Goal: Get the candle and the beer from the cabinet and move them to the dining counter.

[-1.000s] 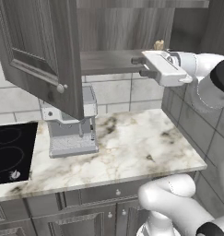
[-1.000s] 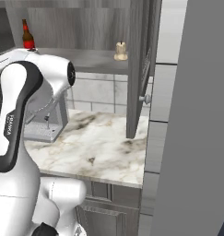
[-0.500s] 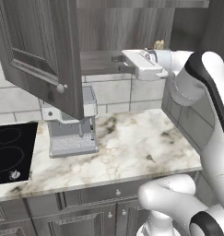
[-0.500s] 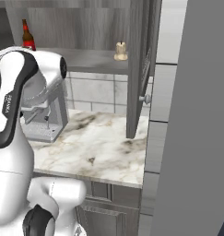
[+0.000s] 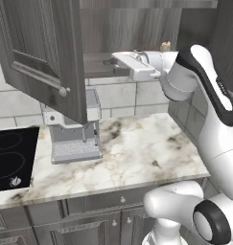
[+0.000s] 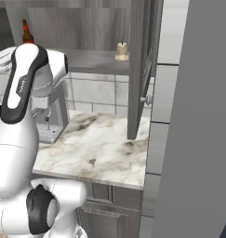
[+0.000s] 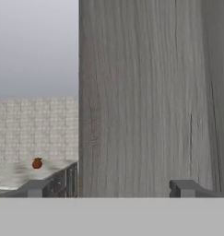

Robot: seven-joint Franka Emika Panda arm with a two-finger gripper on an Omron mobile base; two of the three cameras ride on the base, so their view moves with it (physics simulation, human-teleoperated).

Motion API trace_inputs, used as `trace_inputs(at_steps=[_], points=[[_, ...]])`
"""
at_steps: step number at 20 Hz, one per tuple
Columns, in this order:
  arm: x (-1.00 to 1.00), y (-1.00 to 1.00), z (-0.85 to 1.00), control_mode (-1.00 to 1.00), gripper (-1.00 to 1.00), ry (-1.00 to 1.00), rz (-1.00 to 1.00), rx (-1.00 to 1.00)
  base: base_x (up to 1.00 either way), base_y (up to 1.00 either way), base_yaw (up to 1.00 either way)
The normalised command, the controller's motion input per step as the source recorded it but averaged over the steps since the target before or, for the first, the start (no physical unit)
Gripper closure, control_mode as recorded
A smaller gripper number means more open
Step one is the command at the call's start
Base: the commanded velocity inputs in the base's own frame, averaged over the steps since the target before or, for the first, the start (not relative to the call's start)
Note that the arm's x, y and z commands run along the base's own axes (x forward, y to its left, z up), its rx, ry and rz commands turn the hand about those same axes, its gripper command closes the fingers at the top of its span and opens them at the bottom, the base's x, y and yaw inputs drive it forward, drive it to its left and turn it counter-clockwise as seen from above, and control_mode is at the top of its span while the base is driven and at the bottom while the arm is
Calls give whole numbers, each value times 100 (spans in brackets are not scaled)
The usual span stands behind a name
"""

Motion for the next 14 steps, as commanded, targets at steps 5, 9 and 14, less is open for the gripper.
trace_inputs(at_steps=[5,9,14], points=[[19,62,-10,-100,-100,0,2,0,0,0,0],[11,54,-4,-100,-100,0,1,0,0,0,0],[5,60,0,-100,-100,3,0,0,0,0,0]])
